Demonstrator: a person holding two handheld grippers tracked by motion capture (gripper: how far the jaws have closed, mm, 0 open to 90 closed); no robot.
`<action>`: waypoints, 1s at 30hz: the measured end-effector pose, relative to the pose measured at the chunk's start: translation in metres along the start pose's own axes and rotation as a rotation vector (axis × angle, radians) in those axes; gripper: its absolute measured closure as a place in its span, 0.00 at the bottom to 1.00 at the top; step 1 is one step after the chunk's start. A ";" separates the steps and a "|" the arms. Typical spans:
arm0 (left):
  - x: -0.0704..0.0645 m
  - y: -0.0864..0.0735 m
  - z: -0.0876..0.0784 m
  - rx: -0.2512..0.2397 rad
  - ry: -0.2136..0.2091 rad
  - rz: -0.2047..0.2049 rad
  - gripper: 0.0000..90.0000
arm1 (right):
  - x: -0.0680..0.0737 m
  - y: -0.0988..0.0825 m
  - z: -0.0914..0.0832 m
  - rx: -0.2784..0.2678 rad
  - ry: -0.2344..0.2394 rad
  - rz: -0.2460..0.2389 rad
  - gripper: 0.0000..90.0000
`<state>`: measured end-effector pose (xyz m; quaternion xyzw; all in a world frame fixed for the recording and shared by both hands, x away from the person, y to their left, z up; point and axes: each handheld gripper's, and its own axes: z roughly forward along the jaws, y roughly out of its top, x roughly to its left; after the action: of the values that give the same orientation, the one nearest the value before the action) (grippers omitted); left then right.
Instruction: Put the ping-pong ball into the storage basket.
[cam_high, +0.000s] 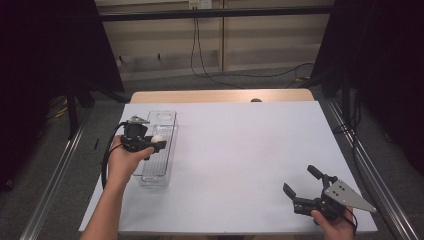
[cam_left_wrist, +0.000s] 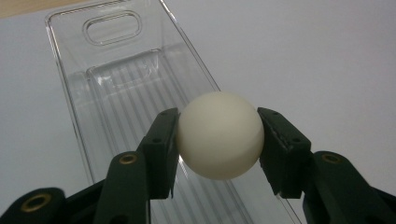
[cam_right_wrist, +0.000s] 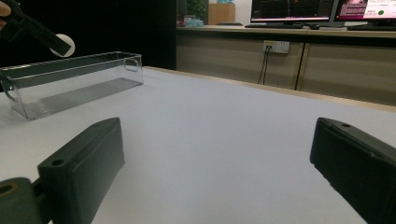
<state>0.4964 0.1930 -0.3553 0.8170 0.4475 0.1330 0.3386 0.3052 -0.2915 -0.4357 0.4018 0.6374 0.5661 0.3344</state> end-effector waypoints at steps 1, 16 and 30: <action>-0.001 0.000 0.001 -0.007 -0.005 -0.026 0.57 | 0.000 0.000 0.000 -0.001 0.000 -0.002 0.03; 0.004 -0.005 0.007 0.008 0.018 -0.027 0.57 | 0.000 0.000 0.000 -0.003 -0.005 0.004 0.03; 0.009 -0.007 0.009 0.012 0.023 -0.032 0.57 | 0.000 0.000 0.000 0.000 0.001 -0.001 0.03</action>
<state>0.5013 0.1988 -0.3675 0.8101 0.4651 0.1342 0.3306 0.3054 -0.2914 -0.4358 0.4012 0.6378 0.5660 0.3345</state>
